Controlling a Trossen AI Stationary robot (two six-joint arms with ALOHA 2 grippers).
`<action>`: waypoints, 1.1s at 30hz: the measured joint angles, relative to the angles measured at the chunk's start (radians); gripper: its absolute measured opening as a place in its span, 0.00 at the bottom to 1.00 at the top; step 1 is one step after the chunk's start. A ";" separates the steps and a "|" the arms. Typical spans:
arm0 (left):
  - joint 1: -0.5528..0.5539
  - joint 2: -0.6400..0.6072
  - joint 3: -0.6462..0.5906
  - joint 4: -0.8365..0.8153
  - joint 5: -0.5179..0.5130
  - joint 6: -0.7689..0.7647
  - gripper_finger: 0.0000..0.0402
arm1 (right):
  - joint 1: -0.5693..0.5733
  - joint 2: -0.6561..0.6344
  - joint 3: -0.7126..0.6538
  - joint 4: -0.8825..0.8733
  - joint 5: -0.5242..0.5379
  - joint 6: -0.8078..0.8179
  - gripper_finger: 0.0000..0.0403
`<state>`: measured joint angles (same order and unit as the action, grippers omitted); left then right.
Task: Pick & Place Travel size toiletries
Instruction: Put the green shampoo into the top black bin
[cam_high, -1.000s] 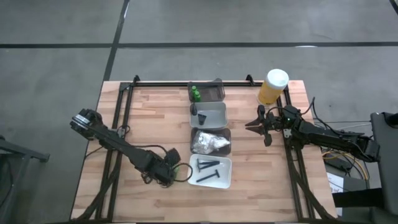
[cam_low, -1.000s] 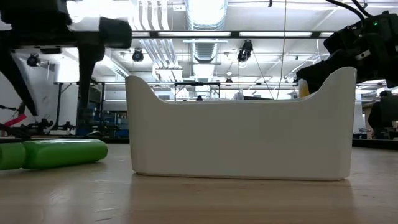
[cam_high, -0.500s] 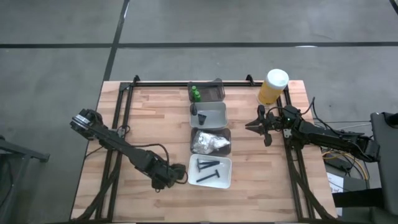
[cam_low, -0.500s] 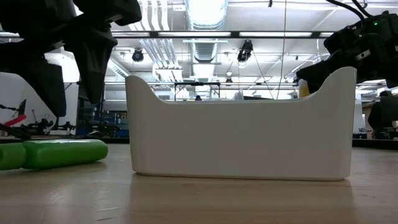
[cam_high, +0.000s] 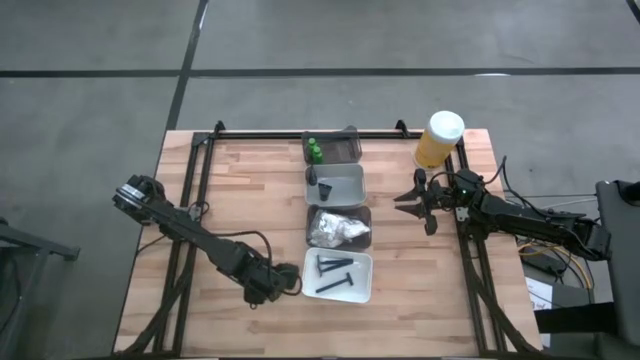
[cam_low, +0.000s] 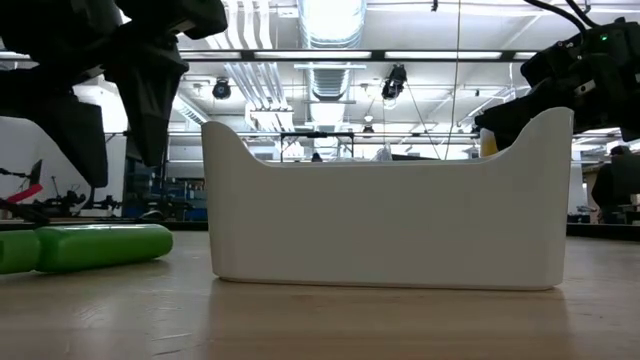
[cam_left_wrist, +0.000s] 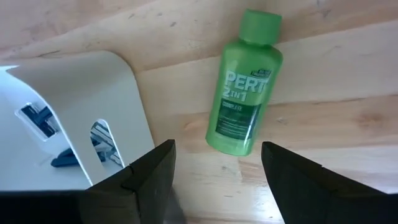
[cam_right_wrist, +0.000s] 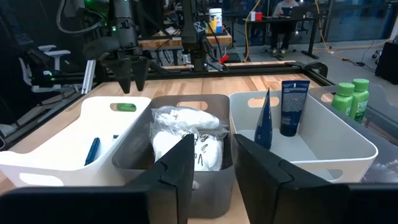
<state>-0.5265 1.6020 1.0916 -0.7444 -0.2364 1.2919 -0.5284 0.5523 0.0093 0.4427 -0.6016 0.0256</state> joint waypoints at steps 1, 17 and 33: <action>0.001 0.000 0.000 0.001 -0.005 0.014 0.61 | 0.000 0.000 0.000 0.000 0.000 0.000 0.27; 0.006 0.000 -0.165 0.204 0.033 0.120 0.68 | 0.000 0.000 0.000 0.000 0.000 0.000 0.37; 0.062 0.077 -0.164 0.247 0.095 0.177 0.69 | 0.000 0.001 0.000 0.000 0.000 0.000 0.46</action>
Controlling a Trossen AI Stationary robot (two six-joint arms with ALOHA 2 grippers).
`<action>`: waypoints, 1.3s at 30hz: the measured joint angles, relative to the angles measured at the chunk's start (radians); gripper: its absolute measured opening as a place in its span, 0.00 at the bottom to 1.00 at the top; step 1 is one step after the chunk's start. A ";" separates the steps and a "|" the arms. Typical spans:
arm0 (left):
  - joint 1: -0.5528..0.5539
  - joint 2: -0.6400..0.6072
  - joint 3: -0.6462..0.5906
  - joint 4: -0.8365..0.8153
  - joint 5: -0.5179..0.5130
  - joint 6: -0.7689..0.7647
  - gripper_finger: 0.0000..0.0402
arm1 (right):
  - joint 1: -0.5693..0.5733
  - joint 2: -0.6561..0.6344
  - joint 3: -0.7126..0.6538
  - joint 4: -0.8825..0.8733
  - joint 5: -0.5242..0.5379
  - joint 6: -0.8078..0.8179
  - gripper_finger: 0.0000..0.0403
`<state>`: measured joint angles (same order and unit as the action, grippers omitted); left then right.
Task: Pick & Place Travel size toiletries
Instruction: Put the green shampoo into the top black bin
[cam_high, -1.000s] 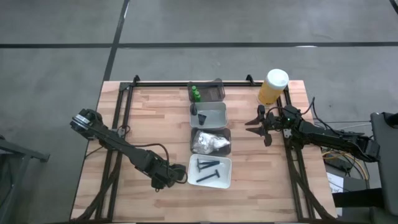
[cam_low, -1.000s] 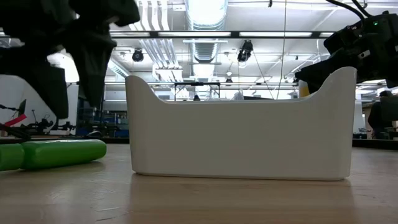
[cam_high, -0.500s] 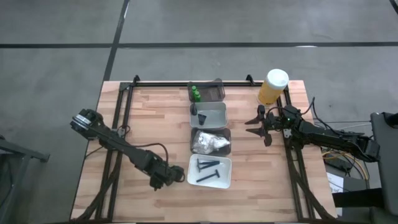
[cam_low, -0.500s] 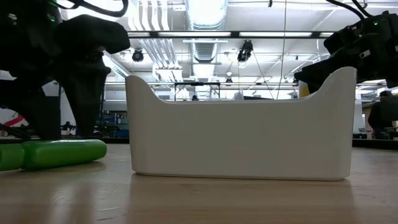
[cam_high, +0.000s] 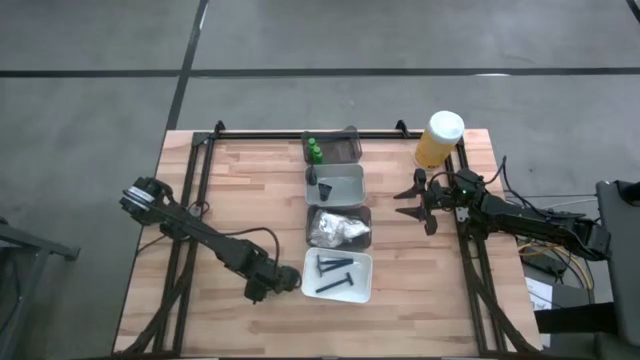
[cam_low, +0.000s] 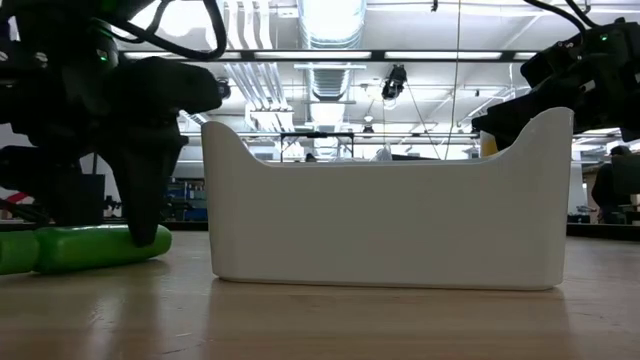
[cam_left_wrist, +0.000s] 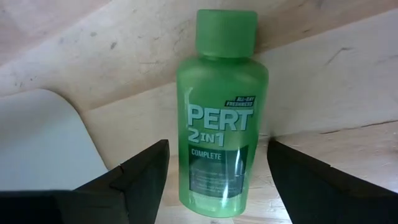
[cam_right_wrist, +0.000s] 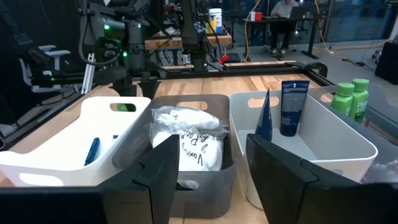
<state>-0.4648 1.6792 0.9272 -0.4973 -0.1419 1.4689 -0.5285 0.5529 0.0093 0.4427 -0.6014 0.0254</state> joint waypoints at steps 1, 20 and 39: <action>0.004 0.002 0.000 0.000 0.002 -0.002 0.69 | 0.000 0.000 0.000 0.000 0.000 0.000 0.46; 0.018 -0.009 -0.003 -0.007 0.049 -0.046 0.60 | 0.000 0.000 0.000 0.000 0.000 0.000 0.46; 0.046 -0.007 0.014 -0.046 0.106 -0.141 0.47 | 0.000 -0.001 0.000 0.000 0.000 0.000 0.33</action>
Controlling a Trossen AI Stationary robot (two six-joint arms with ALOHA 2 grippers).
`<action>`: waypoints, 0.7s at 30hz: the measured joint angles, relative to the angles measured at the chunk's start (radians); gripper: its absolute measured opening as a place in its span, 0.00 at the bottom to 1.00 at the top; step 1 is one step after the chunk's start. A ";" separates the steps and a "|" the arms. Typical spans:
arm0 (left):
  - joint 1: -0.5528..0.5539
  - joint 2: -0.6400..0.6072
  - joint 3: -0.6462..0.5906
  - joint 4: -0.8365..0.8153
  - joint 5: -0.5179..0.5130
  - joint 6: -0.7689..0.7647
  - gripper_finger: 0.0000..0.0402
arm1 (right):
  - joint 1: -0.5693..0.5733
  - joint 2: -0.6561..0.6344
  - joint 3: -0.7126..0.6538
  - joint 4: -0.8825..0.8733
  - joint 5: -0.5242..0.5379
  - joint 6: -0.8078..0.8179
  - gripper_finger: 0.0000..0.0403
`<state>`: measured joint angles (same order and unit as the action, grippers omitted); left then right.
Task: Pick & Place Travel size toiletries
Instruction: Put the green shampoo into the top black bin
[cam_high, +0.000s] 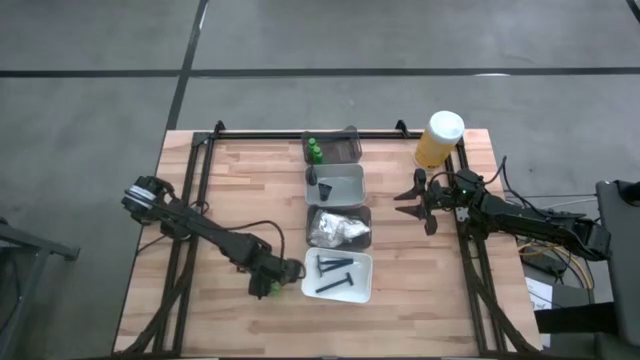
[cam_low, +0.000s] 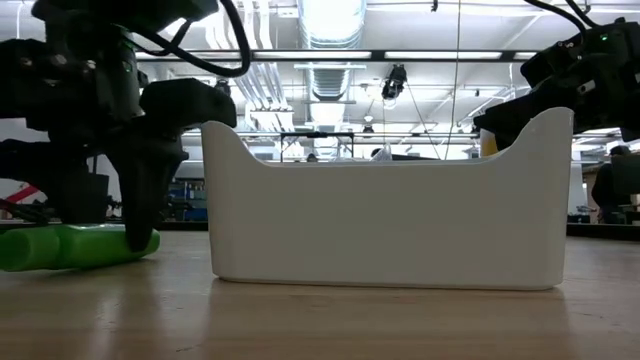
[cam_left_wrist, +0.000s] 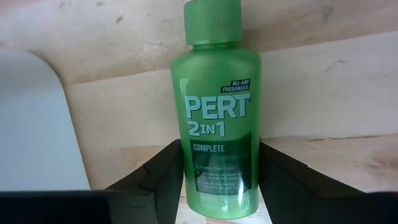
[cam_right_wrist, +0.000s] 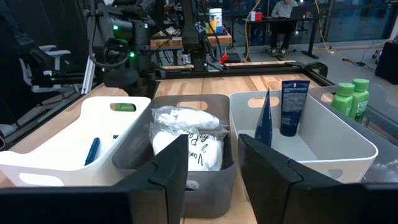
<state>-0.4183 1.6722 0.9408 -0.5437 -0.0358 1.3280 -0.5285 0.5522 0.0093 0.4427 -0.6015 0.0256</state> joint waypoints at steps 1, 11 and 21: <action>0.000 0.001 0.006 -0.006 0.004 -0.014 0.46 | 0.000 0.000 0.000 0.000 0.000 0.000 0.32; 0.001 0.002 0.136 -0.104 0.064 -0.146 0.46 | 0.000 0.000 0.000 0.000 0.000 0.000 0.25; 0.024 -0.001 0.287 -0.122 0.068 -0.340 0.46 | 0.000 0.000 0.000 0.000 0.000 0.000 0.17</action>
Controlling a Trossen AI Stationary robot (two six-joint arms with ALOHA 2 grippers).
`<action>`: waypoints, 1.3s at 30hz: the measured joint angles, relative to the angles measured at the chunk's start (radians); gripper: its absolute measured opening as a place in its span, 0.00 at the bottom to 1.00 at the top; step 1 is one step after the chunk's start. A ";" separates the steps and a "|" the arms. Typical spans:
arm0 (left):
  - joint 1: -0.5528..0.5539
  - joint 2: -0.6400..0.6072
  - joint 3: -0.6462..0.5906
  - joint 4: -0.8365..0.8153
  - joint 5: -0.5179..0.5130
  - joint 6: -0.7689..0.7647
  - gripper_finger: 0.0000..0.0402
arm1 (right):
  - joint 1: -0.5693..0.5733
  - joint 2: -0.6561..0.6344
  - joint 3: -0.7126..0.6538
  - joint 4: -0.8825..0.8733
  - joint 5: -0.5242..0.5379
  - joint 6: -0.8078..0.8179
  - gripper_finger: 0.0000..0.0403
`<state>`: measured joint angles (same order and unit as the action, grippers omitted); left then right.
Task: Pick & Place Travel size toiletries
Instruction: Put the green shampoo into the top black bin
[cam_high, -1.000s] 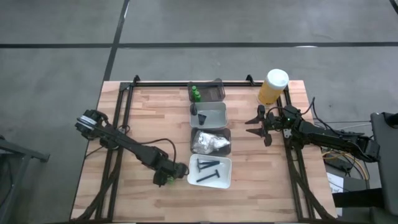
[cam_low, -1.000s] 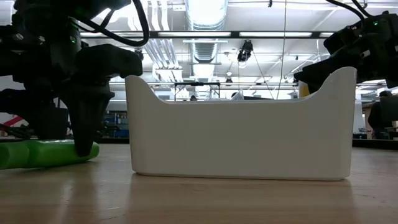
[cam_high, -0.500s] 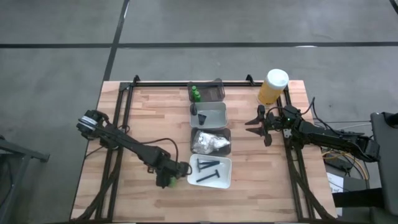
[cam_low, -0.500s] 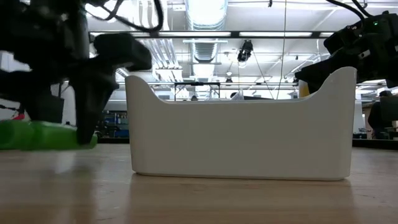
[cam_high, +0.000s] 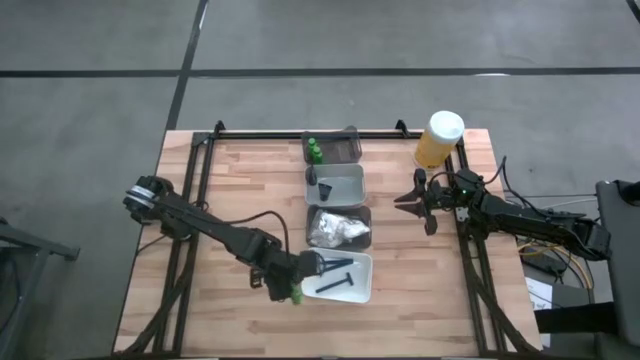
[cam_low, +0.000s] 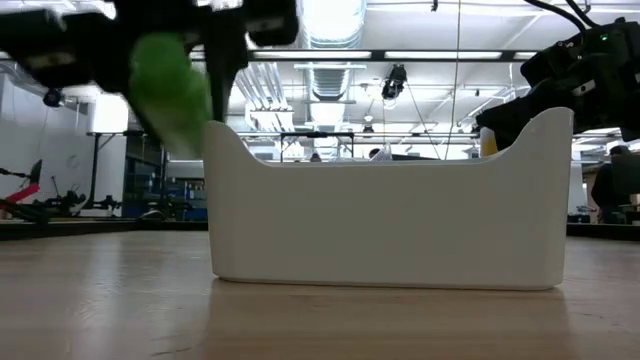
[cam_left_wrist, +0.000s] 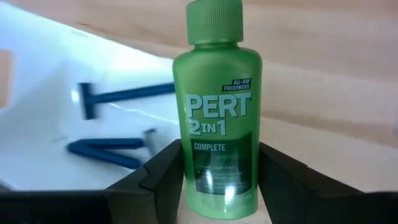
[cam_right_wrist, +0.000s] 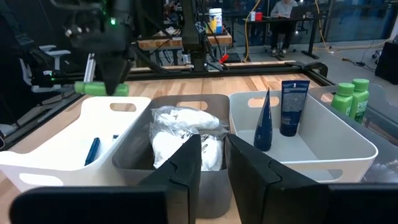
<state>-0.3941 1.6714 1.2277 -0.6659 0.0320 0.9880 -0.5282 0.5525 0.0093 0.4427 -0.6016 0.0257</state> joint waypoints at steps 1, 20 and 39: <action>0.001 0.000 0.014 -0.001 0.000 -0.013 0.46 | 0.000 0.000 0.000 0.000 0.000 0.000 0.16; 0.008 -0.003 0.208 0.090 0.104 -0.427 0.47 | 0.000 0.000 0.000 0.000 0.000 0.000 0.16; 0.081 -0.002 0.210 0.345 0.033 -0.730 0.46 | 0.000 0.000 0.000 0.000 0.000 0.000 0.30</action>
<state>-0.3131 1.6691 1.4377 -0.3211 0.0653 0.2579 -0.5285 0.5526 0.0093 0.4427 -0.6016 0.0257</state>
